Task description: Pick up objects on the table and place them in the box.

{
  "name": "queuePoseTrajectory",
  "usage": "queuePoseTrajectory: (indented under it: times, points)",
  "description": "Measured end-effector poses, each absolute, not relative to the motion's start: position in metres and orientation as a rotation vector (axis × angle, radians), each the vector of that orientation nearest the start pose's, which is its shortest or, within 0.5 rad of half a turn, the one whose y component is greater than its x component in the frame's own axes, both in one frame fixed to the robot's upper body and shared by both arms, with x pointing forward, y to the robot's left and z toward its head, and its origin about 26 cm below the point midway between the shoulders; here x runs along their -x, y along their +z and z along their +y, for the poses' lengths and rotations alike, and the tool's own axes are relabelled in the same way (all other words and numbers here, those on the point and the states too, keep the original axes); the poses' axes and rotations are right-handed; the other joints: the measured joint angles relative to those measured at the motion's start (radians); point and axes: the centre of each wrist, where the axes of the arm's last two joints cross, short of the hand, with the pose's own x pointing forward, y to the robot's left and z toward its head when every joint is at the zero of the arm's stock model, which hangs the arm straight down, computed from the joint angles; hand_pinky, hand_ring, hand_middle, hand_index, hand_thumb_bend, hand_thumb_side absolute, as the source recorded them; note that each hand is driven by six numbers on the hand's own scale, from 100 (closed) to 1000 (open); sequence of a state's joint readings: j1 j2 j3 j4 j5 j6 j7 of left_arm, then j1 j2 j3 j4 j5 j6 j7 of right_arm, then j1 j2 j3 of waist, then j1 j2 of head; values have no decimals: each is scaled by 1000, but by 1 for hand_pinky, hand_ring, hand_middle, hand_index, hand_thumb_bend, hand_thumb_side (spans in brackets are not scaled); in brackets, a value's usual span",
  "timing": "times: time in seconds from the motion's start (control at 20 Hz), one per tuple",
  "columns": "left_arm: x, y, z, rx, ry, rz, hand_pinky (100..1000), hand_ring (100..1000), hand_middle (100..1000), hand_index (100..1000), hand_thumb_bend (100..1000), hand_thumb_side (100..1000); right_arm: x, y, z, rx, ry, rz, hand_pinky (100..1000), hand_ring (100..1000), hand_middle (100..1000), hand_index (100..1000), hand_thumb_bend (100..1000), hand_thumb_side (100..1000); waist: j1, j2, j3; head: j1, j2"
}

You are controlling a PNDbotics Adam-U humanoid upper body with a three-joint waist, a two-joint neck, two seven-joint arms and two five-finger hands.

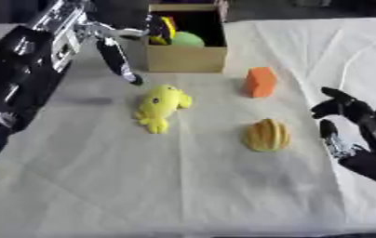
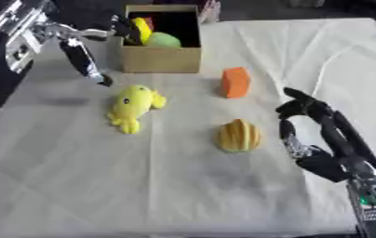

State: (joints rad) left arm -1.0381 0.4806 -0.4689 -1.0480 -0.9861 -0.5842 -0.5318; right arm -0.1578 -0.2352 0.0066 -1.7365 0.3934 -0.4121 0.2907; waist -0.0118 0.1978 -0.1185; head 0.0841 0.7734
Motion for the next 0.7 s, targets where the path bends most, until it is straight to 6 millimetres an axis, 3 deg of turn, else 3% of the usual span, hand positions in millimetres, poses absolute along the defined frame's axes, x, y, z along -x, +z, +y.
queuePoseTrajectory:
  times: [0.1,0.3,0.45,0.5,0.55,0.6,0.65,0.7]
  points:
    - [-470,216,200,972,2888,1592,864,845,918,948,541,360,-310,88,-273,280,957,-2095,778,684,680,957,100,628,0,0,-4,0,0]
    - [-475,195,193,883,2941,1636,867,840,909,955,467,433,-310,88,-273,280,957,-2095,777,683,680,957,100,631,0,0,-5,1,0]
    - [-477,185,193,832,2990,1679,848,803,857,924,434,401,-310,88,-273,280,957,-2095,777,683,679,957,100,632,0,0,-5,1,0]
    - [-478,182,193,818,3012,1692,824,751,786,864,382,317,-310,88,-273,280,957,-2095,777,683,679,957,100,632,0,0,-5,1,0]
    - [-478,180,194,805,3036,1704,819,740,772,852,376,301,-310,88,-273,279,957,-2095,777,683,679,957,100,632,0,0,-5,1,0]
    - [-479,178,194,793,3058,1718,764,618,635,763,285,283,-310,88,-273,279,957,-2095,777,683,680,957,100,631,0,0,-5,1,0]
    - [-479,177,195,777,3079,1738,751,593,604,742,259,279,-310,88,-273,279,957,-2095,777,684,680,957,100,631,0,0,-5,1,0]
    - [-479,177,195,761,3096,1760,713,512,509,671,157,267,-310,88,-273,279,957,-2095,777,683,680,957,100,631,0,0,-5,0,0]
